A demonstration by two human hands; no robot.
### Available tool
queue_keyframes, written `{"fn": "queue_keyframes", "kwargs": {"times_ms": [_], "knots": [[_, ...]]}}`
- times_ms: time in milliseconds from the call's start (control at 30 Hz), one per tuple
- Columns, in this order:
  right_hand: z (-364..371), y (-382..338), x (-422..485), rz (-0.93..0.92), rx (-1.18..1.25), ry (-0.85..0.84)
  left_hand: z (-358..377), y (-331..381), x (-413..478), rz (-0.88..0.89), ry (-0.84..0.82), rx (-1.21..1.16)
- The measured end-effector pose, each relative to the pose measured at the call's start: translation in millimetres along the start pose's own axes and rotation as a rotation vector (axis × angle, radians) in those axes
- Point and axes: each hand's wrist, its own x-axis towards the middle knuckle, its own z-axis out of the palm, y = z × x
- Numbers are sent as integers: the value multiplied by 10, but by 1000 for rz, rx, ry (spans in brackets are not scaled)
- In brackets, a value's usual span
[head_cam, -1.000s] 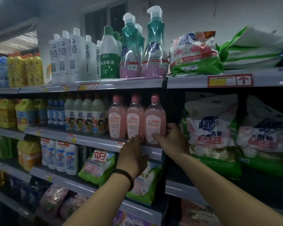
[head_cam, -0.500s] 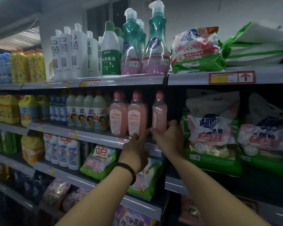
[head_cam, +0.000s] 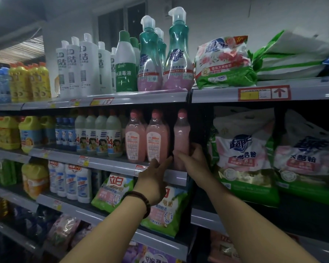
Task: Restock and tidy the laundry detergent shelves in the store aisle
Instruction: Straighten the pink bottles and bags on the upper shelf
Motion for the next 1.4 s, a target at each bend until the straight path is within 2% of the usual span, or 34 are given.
{"fn": "queue_keyframes", "kwargs": {"times_ms": [133, 267, 400, 567, 667, 733, 867, 1000, 1200, 1400], "knots": [[114, -42, 99, 19, -97, 95, 9, -3, -26, -26, 50, -51], [327, -81, 105, 51, -284, 331, 9, -4, -40, -40, 101, -118], [457, -15, 50, -14, -282, 467, 3, 1, -22, -51, 142, -132], [485, 27, 15, -95, -325, 571, -100, 8, 114, -309, 305, -294], [505, 61, 19, -151, -428, 634, -93, 29, 227, -361, 466, -378], [519, 87, 24, -167, -492, 652, -50, 61, 300, -365, 559, -365], [534, 110, 37, -179, -527, 673, 48, 105, 482, -459, 665, -152], [534, 128, 63, -178, -575, 674, 186, 119, 592, -410, 739, -162], [532, 145, 69, -171, -581, 658, 346, 151, 698, -494, 713, -221], [534, 128, 66, -176, -618, 639, 403, 108, 714, -436, 675, -215]]}}
